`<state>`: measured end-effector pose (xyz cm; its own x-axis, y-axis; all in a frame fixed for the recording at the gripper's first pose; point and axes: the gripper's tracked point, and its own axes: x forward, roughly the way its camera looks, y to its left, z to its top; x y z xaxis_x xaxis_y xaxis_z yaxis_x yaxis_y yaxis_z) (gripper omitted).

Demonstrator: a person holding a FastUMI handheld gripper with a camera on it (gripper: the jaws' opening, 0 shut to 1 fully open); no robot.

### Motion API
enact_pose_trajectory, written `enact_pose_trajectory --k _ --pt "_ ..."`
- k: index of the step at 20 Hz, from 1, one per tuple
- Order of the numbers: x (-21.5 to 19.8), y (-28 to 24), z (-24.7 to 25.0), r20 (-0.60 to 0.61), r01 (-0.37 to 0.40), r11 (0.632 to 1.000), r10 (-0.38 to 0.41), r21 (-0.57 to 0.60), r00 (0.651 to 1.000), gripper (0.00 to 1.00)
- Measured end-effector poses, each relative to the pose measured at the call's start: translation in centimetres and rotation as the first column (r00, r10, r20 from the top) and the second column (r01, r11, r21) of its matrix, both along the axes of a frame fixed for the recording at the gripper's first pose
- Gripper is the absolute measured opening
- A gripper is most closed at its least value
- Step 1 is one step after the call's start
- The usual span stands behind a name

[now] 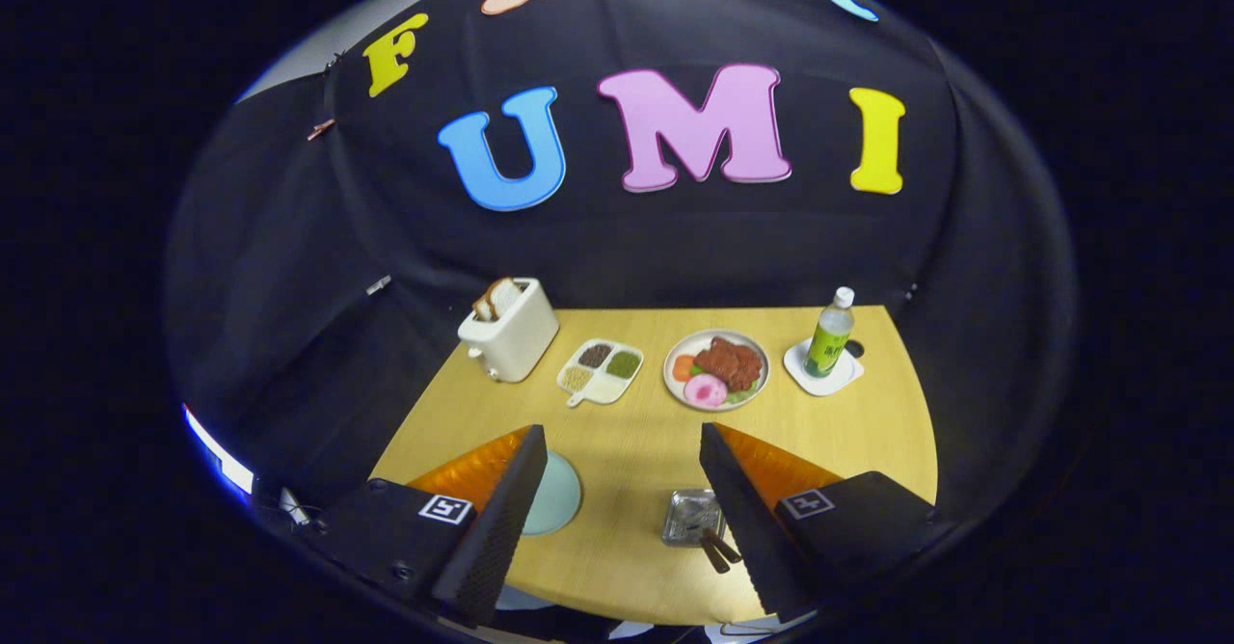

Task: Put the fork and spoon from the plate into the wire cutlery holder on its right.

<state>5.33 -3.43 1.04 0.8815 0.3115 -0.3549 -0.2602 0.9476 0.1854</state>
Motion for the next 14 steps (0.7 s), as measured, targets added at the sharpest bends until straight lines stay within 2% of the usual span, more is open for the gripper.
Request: enact_pose_trajectory --k 4,6,9,14 --pt "0.6 -0.8 4.0 0.203 0.074 0.997 -0.073 0.005 0.976 0.99" --pt "0.2 0.3 5.3 0.260 0.060 0.998 -0.064 0.025 0.963 0.99" --pt "0.1 1.2 5.9 0.300 0.043 0.999 -0.048 0.022 0.953 0.99" --pt "0.5 2.3 4.5 0.263 0.014 0.999 -0.022 0.032 0.965 0.99"
